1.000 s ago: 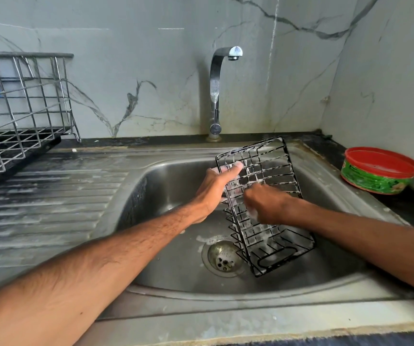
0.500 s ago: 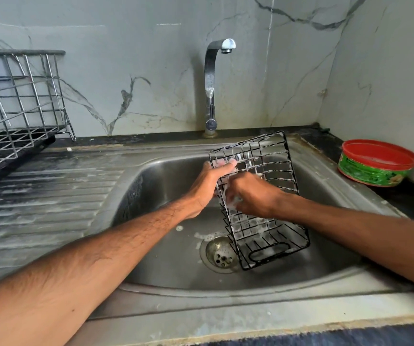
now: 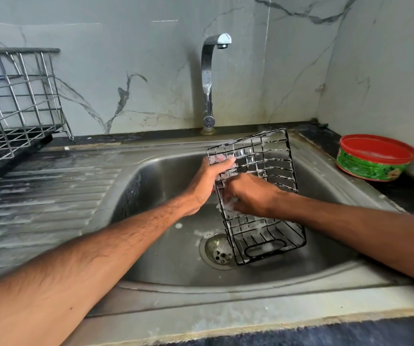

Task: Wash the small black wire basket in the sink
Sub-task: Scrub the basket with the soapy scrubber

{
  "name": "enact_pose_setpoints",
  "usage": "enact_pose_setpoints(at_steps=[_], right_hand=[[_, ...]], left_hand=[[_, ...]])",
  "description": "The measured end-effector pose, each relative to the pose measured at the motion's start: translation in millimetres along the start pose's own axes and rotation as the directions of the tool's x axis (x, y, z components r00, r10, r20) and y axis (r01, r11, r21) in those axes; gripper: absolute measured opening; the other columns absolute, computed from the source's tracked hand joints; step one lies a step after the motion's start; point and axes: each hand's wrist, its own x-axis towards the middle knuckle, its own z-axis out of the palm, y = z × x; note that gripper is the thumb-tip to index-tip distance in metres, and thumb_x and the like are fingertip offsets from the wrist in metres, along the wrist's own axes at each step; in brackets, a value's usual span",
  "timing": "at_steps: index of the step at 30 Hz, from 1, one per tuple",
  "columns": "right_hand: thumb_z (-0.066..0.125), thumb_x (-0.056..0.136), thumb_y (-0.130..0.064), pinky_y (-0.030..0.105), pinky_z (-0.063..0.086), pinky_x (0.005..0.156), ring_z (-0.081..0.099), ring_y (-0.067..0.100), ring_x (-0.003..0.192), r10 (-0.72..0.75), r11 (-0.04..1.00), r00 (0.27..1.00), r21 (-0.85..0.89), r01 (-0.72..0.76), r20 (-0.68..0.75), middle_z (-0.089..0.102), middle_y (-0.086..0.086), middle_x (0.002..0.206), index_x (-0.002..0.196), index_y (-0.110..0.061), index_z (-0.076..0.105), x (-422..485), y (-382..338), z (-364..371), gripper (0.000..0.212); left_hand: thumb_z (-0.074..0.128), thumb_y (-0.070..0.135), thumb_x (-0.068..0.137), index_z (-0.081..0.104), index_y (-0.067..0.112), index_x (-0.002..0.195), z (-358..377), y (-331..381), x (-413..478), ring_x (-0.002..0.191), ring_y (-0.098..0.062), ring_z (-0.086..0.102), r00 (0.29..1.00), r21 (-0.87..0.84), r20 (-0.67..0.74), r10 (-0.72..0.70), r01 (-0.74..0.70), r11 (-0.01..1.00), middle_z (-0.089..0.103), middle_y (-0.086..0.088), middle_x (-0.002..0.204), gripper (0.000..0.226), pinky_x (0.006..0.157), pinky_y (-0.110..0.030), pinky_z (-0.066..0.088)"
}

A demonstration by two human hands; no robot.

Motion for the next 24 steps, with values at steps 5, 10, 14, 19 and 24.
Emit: enact_pose_setpoints(at_steps=[5,10,14,19,24], right_hand=[[0.071,0.087,0.0,0.025,0.059,0.075,0.072,0.018,0.089,-0.005,0.995,0.93,-0.094,0.043,0.367,0.071,0.004,0.096,0.094,-0.005,0.07,-12,-2,12,0.008],[0.063,0.091,0.004,0.025,0.052,0.067,0.066,0.023,0.085,0.123,0.954,0.894,-0.299,0.013,0.43,0.054,0.003,0.088,0.105,-0.001,0.06,-22,0,-2,0.015],[0.059,0.097,-0.001,0.024,0.054,0.074,0.059,0.02,0.078,0.161,0.933,0.976,-0.346,-0.103,0.144,0.053,0.004,0.091,0.113,-0.005,0.06,-10,10,-16,0.017],[0.059,0.095,0.004,0.022,0.044,0.073,0.066,0.023,0.092,0.181,0.925,0.959,-0.368,-0.092,0.217,0.061,0.009,0.104,0.116,-0.002,0.059,-12,15,-3,0.022],[0.063,0.092,-0.001,0.028,0.042,0.072,0.068,0.029,0.102,0.189,0.956,0.884,-0.287,-0.065,0.429,0.067,0.016,0.11,0.111,0.0,0.065,-22,20,7,0.019]], left_hand=[[0.074,0.086,0.057,0.05,0.023,0.14,-1,2,0,0.133,-0.023,0.057,0.999,-0.042,0.035,-0.036,0.037,0.998,0.058,-0.001,0.145,0.106,0.115,-0.064,0.039],[0.072,0.092,0.058,0.042,0.018,0.149,-4,-1,1,0.142,-0.024,0.048,1.0,0.004,0.007,-0.02,0.02,1.0,0.045,-0.007,0.159,0.121,0.117,-0.063,0.037],[0.068,0.096,0.056,0.038,0.017,0.152,-5,-1,1,0.148,-0.023,0.038,1.0,0.061,-0.028,-0.011,0.012,0.998,0.035,-0.003,0.164,0.128,0.117,-0.055,0.033],[0.07,0.096,0.046,0.04,0.012,0.148,-7,3,-1,0.142,-0.022,0.043,0.995,0.069,-0.091,-0.027,0.033,0.997,0.038,-0.005,0.158,0.136,0.115,-0.054,0.038],[0.069,0.089,0.051,0.042,0.011,0.15,-7,6,-4,0.137,-0.019,0.043,0.994,0.088,-0.103,-0.027,0.036,0.995,0.037,-0.008,0.16,0.129,0.091,-0.035,0.047]])
